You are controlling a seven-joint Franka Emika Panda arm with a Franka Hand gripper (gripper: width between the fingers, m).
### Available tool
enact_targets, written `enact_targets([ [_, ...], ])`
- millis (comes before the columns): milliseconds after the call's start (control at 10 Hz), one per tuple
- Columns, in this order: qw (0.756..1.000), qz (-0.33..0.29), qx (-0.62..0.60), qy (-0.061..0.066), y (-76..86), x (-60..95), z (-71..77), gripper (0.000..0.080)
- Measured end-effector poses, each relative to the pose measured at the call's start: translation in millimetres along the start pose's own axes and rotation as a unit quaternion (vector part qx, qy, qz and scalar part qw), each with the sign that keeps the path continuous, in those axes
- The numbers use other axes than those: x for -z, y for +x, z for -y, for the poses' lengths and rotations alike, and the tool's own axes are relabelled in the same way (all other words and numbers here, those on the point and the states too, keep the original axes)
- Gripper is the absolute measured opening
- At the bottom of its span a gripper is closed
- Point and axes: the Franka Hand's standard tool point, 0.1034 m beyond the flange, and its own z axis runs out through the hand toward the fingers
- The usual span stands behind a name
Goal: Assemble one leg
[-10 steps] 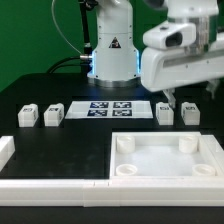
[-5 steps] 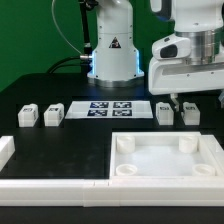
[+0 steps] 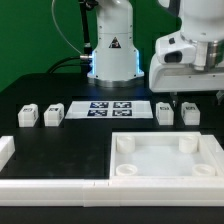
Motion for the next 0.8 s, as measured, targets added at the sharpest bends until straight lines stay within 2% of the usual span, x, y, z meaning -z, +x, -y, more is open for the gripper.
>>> enact_targets([
  [100,0.999,0.039,0.003,-0.006,-0.7,-2.0,3.1,0.0649],
  [200,0.998,0.053,0.029,-0.003,4.9,-3.1,1.9,0.0649],
  [300,0.993,0.113,0.025,-0.012,-3.5,-3.8,-2.7,0.0649],
  [400,0.989,0.143,0.025,-0.013,-0.1,-4.8,-1.6,0.0649],
  [500,0.980,0.196,0.026,-0.020,-5.4,-6.0,-3.2,0.0649],
  [600,0.972,0.234,0.025,-0.024,-5.9,-14.1,-0.5,0.0649],
  [700,0.973,0.228,0.026,-0.022,-2.4,-21.0,1.5,0.0649],
  [800,0.973,0.227,0.027,-0.022,-5.5,-27.4,-0.6,0.0649],
])
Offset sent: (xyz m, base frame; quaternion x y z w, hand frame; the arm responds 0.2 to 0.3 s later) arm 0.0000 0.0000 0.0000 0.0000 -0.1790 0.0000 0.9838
